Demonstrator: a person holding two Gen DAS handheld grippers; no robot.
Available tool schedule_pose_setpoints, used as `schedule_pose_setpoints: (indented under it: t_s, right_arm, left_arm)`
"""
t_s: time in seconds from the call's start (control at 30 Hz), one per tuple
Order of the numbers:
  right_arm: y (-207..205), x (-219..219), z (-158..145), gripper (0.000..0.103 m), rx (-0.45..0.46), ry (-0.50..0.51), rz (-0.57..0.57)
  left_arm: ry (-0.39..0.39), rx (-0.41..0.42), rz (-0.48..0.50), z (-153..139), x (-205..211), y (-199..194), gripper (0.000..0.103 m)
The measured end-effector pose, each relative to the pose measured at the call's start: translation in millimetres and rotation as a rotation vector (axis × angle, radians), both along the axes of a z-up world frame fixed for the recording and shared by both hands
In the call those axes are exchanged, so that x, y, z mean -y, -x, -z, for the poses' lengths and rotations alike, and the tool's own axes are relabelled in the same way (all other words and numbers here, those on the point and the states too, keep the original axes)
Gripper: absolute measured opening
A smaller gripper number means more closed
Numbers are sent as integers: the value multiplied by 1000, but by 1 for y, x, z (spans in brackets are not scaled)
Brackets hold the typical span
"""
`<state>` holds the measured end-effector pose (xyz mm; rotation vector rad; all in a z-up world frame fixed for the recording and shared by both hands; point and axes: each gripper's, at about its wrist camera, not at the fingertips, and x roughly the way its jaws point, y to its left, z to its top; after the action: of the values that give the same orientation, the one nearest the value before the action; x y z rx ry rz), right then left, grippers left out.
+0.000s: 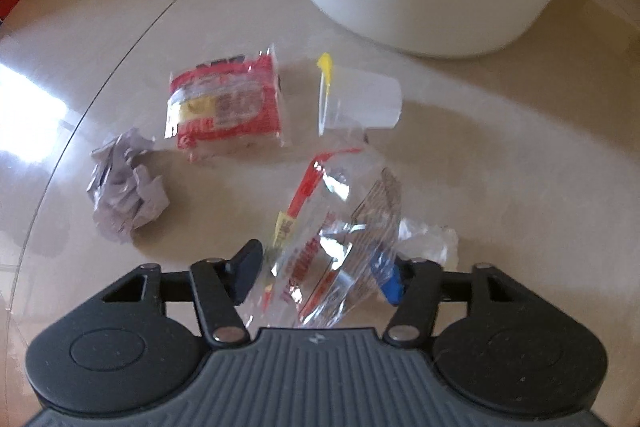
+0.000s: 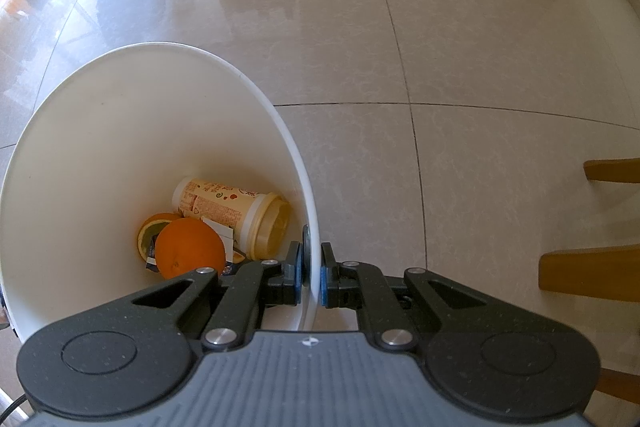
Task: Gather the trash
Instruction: 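Lower the left gripper to the clear plastic bag and grasp it, then carry the plastic bag over the bin with the left gripper and release it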
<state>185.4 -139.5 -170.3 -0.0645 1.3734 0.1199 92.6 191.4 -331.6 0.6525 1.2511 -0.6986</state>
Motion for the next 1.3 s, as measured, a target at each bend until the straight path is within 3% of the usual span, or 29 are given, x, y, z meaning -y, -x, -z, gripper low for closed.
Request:
schedule_pose_setpoints:
  t_s: [0.07, 0.17, 0.27, 0.6, 0.93, 1.3]
  right_arm:
    - [0, 0, 0, 10, 0, -1, 0]
    - [0, 0, 0, 10, 1, -3, -1]
    - [1, 1, 0, 10, 1, -4, -2]
    - [0, -1, -1, 10, -3, 2, -3]
    - [-1, 0, -1, 10, -5, -2, -7]
    - [-1, 0, -1, 10, -12, -1, -12]
  left_arm:
    - [19, -18, -39, -2, 0, -5, 41]
    - [39, -50, -70, -5, -2, -9, 27]
    - [62, -68, -104, -12, -5, -14, 23]
    - [63, -96, -178, -65, -16, -30, 18]
    - [101, -108, -132, -167, -8, -37, 18]
    - [171, -43, -33, -277, 46, -61, 18]
